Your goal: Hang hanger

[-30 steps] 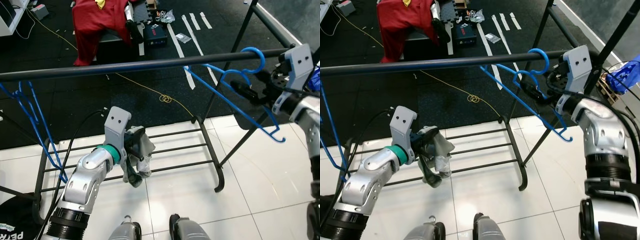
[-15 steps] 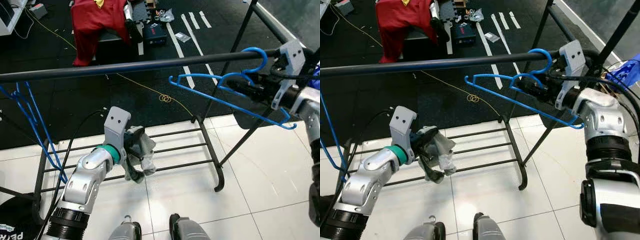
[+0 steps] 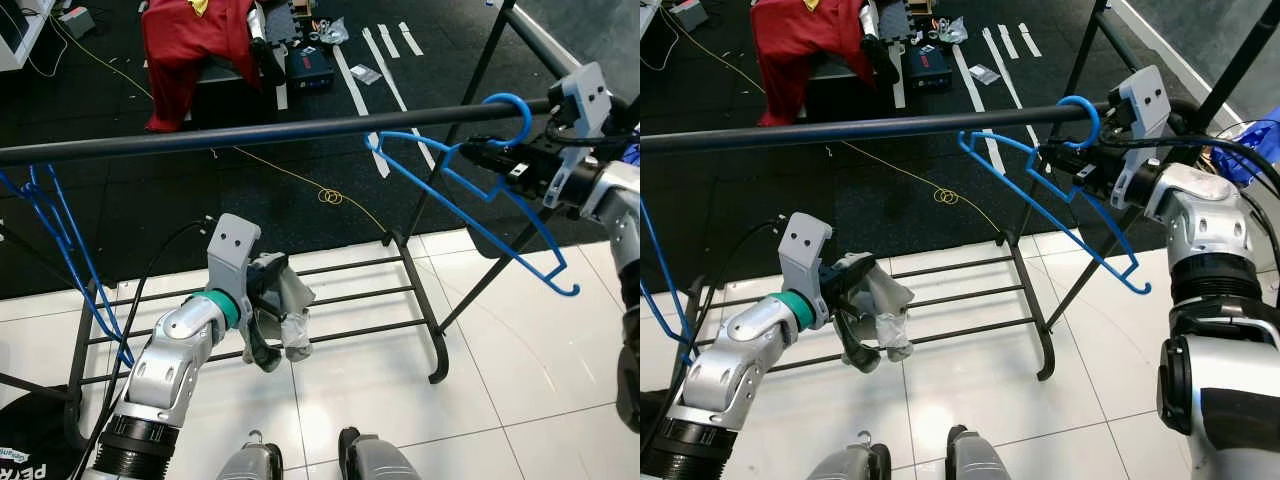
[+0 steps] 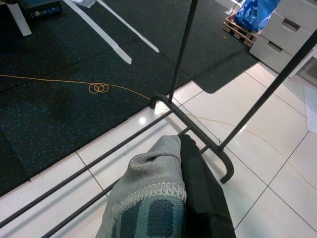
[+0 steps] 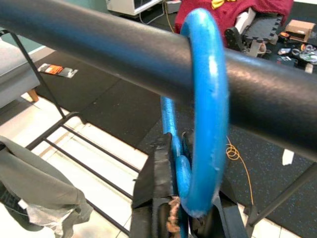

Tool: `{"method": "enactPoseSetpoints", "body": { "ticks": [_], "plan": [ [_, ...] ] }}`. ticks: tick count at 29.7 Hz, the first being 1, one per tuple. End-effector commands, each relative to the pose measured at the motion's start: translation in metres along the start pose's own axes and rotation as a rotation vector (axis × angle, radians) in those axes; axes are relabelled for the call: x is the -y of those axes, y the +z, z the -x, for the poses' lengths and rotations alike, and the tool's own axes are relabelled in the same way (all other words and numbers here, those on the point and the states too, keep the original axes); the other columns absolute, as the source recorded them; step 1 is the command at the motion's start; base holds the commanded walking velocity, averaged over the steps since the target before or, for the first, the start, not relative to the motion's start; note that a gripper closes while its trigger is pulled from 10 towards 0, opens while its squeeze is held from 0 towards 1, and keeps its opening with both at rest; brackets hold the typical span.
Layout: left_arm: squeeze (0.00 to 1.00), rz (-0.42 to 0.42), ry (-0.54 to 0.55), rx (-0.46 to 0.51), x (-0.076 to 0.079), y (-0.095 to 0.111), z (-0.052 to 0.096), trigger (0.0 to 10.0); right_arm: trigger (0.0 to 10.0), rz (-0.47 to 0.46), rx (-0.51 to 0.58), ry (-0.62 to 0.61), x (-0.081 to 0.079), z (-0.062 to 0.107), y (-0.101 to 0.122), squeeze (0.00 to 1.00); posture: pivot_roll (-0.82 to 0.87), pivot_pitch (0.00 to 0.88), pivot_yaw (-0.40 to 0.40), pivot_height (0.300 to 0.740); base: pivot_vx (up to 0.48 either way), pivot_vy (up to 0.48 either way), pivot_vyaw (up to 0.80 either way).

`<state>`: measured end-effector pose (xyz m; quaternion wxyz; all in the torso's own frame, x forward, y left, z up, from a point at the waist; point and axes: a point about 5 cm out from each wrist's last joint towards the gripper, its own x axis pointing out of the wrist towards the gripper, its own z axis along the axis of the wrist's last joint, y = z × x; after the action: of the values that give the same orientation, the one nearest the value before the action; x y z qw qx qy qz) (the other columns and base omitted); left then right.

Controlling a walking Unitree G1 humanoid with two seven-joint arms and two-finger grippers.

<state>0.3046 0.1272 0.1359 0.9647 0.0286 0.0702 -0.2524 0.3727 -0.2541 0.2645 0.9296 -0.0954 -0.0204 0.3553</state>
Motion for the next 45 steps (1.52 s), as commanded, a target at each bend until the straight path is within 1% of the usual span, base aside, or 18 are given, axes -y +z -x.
{"method": "enactPoseSetpoints", "body": {
  "ticks": [1, 10, 15, 17, 23, 25, 26, 28, 29, 31, 32, 34, 35, 37, 40, 42, 43, 45],
  "plan": [
    [0.00, 0.003, 0.008, -0.021, -0.001, -0.007, 0.002, 10.0, 0.0, 0.012, -0.006, 0.002, 0.003, 0.004, 0.001, 0.00, -0.08, 0.128, 0.051, 0.740, 0.000, 0.000, 0.00],
    [0.00, -0.001, 0.006, -0.020, -0.001, -0.006, 0.001, 10.0, 0.0, 0.020, 0.009, 0.008, 0.004, 0.005, 0.001, 0.00, -0.08, 0.128, 0.057, 0.740, 0.000, 0.000, 0.00],
    [0.00, -0.001, 0.006, -0.018, -0.001, -0.006, 0.001, 10.0, 0.0, 0.041, 0.028, 0.023, 0.002, 0.004, 0.004, 0.00, -0.08, 0.129, 0.051, 0.740, 0.000, 0.000, 0.00],
    [0.00, 0.001, 0.010, -0.016, -0.001, -0.006, 0.002, 10.0, 0.0, 0.084, 0.075, 0.025, -0.003, 0.004, 0.014, 0.00, -0.08, 0.135, 0.045, 0.740, 0.000, 0.000, 0.00],
    [0.00, 0.004, 0.012, -0.018, 0.000, -0.007, 0.004, 10.0, 0.0, 0.124, 0.128, 0.038, -0.013, 0.006, 0.022, 0.00, -0.08, 0.141, 0.050, 0.740, 0.000, 0.000, 0.00],
    [0.00, 0.005, 0.011, -0.019, 0.001, -0.007, 0.004, 10.0, 0.0, 0.155, 0.157, 0.044, -0.022, 0.008, 0.025, 0.00, -0.08, 0.143, 0.052, 0.740, 0.000, 0.000, 0.00],
    [0.00, 0.005, 0.011, -0.019, 0.001, -0.007, 0.004, 10.0, 0.0, 0.155, 0.157, 0.044, -0.022, 0.008, 0.025, 0.00, -0.08, 0.143, 0.052, 0.740, 0.000, 0.000, 0.00],
    [0.00, 0.006, 0.008, -0.020, 0.001, -0.007, 0.005, 10.0, 0.0, 0.167, 0.183, 0.041, -0.030, 0.011, 0.028, 0.00, -0.08, 0.145, 0.058, 0.740, 0.000, 0.000, 0.00],
    [0.00, 0.006, 0.008, -0.020, 0.001, -0.007, 0.005, 10.0, 0.0, 0.167, 0.183, 0.041, -0.030, 0.011, 0.028, 0.00, -0.08, 0.145, 0.058, 0.740, 0.000, 0.000, 0.00],
    [0.00, 0.006, 0.004, -0.023, 0.002, -0.007, 0.004, 10.0, 0.0, 0.171, 0.173, 0.048, -0.042, 0.014, 0.022, 0.00, -0.08, 0.145, 0.059, 0.740, 0.000, 0.000, 0.00],
    [0.00, 0.006, 0.004, -0.023, 0.002, -0.007, 0.004, 10.0, 0.0, 0.171, 0.173, 0.048, -0.042, 0.014, 0.022, 0.00, -0.08, 0.145, 0.059, 0.740, 0.000, 0.000, 0.00],
    [0.00, 0.007, 0.004, -0.024, 0.002, -0.007, 0.004, 10.0, 0.0, 0.164, 0.139, 0.066, -0.058, 0.014, 0.008, 0.00, -0.08, 0.144, 0.059, 0.740, 0.000, 0.000, 0.00],
    [0.00, 0.007, 0.004, -0.024, 0.002, -0.007, 0.004, 10.0, 0.0, 0.164, 0.139, 0.066, -0.058, 0.014, 0.008, 0.00, -0.08, 0.144, 0.059, 0.740, 0.000, 0.000, 0.00],
    [0.00, 0.013, 0.010, -0.025, 0.003, -0.008, 0.004, 10.0, 0.0, 0.135, 0.115, 0.081, -0.074, 0.014, -0.005, 0.00, -0.08, 0.142, 0.059, 0.740, 0.000, 0.000, 0.00],
    [0.00, 0.015, 0.012, -0.025, 0.003, -0.009, 0.004, 10.0, 0.0, 0.123, 0.108, 0.082, -0.078, 0.014, -0.009, 0.00, -0.08, 0.142, 0.059, 0.740, 0.000, 0.000, 0.00],
    [0.00, 0.022, 0.054, -0.044, -0.001, -0.014, 0.006, 10.0, 0.0, 0.010, 0.008, 0.100, -0.106, 0.011, -0.050, 0.00, -0.07, 0.125, 0.057, 0.740, 0.000, 0.000, 0.00],
    [0.00, 0.022, 0.054, -0.044, -0.001, -0.014, 0.006, 10.0, 0.0, 0.010, 0.008, 0.100, -0.106, 0.011, -0.050, 0.00, -0.07, 0.125, 0.057, 0.740, 0.000, 0.000, 0.00],
    [0.00, 0.044, 0.123, -0.061, -0.009, -0.023, 0.008, 10.0, 0.0, -0.122, -0.103, 0.103, -0.133, 0.012, -0.092, 0.00, -0.06, 0.119, 0.053, 0.740, 0.000, 0.000, 0.00]
  ]
}}
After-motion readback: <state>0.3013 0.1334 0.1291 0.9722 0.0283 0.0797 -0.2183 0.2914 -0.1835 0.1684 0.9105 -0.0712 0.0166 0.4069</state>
